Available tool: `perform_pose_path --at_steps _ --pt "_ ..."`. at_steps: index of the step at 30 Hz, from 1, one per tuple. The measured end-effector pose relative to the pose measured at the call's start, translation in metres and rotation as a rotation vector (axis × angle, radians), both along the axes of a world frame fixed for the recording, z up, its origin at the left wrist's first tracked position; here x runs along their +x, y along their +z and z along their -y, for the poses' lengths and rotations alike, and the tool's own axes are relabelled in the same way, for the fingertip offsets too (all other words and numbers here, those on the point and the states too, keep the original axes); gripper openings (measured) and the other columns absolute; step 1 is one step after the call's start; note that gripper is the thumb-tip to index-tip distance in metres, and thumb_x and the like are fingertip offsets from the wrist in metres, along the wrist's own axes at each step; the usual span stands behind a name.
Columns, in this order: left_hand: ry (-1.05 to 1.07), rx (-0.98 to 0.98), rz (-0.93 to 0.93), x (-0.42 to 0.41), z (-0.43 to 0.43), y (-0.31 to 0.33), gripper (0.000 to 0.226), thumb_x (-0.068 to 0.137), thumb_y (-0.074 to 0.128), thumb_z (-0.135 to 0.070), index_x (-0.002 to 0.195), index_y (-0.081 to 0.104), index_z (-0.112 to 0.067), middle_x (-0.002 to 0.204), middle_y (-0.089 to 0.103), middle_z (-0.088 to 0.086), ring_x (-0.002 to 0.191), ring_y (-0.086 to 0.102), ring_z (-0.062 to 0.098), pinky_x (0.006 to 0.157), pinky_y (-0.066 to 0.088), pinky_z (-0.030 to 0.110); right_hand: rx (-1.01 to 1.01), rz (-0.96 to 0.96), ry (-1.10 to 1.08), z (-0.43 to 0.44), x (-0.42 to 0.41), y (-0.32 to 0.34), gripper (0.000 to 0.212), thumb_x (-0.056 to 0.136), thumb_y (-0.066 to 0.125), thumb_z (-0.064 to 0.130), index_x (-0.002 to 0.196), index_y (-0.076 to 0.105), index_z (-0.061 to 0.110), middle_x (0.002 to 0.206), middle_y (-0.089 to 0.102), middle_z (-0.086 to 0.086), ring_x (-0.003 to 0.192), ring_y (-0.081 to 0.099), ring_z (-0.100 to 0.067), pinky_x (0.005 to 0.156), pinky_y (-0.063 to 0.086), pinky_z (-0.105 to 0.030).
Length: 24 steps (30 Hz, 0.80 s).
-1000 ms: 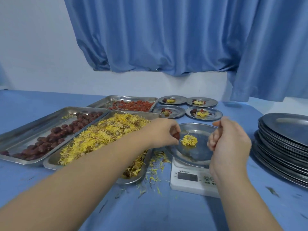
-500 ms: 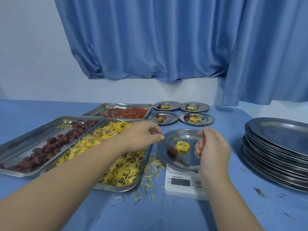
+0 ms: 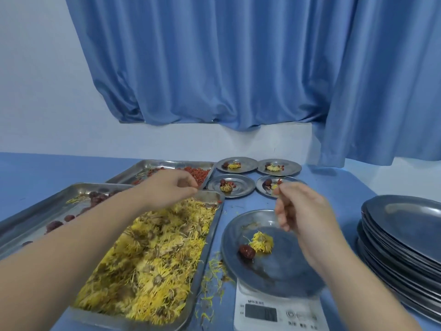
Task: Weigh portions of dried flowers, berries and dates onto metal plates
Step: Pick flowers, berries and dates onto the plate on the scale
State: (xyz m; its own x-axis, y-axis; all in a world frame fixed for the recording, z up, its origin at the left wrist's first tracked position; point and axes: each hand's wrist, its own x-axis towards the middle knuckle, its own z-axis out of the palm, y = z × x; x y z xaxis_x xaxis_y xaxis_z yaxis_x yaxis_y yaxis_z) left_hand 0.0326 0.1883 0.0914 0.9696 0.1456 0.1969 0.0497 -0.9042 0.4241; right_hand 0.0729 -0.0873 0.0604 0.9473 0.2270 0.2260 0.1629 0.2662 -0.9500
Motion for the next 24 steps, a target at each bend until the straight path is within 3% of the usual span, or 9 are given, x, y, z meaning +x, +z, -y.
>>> perform_pose_path --at_steps 3,7,11,14,18,21,24 --pt "0.106 -0.140 0.062 0.023 -0.030 0.011 0.010 0.094 0.058 -0.039 0.098 0.065 -0.033 0.090 0.068 -0.009 0.072 0.062 0.010 0.064 0.048 0.025 -0.186 0.062 0.020 -0.004 0.030 0.020 0.017 0.090 0.055 0.018 0.078 0.066 0.013 0.058 0.062 -0.004 0.044 0.050 -0.016 0.039 0.038 -0.023" --pt "0.242 -0.114 0.122 0.067 -0.061 0.005 0.016 0.095 0.056 -0.035 0.097 0.066 -0.023 0.091 0.066 -0.004 0.079 0.060 0.013 0.062 0.042 0.025 -0.368 0.127 0.042 -0.009 0.063 0.021 0.019 0.088 0.059 0.023 0.071 0.068 0.022 0.064 0.068 0.001 0.050 0.058 -0.014 0.043 0.043 -0.024" --pt "0.278 -0.170 0.042 0.111 -0.075 -0.024 0.022 0.096 0.055 -0.027 0.088 0.065 -0.010 0.081 0.063 0.003 0.074 0.056 0.020 0.063 0.043 0.029 -0.512 0.191 0.069 -0.008 0.086 0.006 0.016 0.086 0.061 0.029 0.072 0.068 0.028 0.068 0.069 0.005 0.053 0.060 -0.010 0.050 0.047 -0.025" --pt "0.247 -0.092 -0.069 0.141 -0.077 -0.040 0.023 0.096 0.052 -0.027 0.085 0.062 -0.010 0.093 0.067 0.012 0.082 0.059 0.026 0.079 0.047 0.036 -0.548 0.222 0.079 -0.005 0.096 -0.003 0.014 0.085 0.060 0.030 0.074 0.068 0.027 0.068 0.069 0.005 0.052 0.059 -0.008 0.051 0.048 -0.027" --pt "0.248 0.089 -0.196 0.178 -0.081 -0.043 0.024 0.097 0.051 -0.018 0.115 0.067 -0.018 0.130 0.061 0.006 0.117 0.054 0.021 0.105 0.038 0.037 -0.561 0.244 0.071 0.004 0.101 -0.008 0.015 0.082 0.056 0.032 0.074 0.067 0.026 0.068 0.068 0.004 0.052 0.060 -0.010 0.050 0.048 -0.027" --pt "0.252 0.123 -0.237 0.199 -0.085 -0.051 0.027 0.095 0.052 -0.015 0.117 0.067 -0.019 0.133 0.059 0.004 0.120 0.054 0.021 0.107 0.040 0.039 -0.519 0.231 0.053 0.009 0.102 -0.006 0.016 0.077 0.056 0.034 0.072 0.067 0.024 0.066 0.067 0.003 0.051 0.059 -0.010 0.050 0.046 -0.026" --pt "0.248 0.143 -0.298 0.216 -0.083 -0.062 0.029 0.092 0.051 -0.010 0.107 0.073 -0.023 0.120 0.064 -0.001 0.103 0.058 0.017 0.094 0.046 0.035 -0.511 0.217 0.055 0.009 0.100 -0.003 0.015 0.074 0.055 0.034 0.071 0.067 0.024 0.063 0.067 0.003 0.050 0.058 -0.009 0.049 0.046 -0.025"
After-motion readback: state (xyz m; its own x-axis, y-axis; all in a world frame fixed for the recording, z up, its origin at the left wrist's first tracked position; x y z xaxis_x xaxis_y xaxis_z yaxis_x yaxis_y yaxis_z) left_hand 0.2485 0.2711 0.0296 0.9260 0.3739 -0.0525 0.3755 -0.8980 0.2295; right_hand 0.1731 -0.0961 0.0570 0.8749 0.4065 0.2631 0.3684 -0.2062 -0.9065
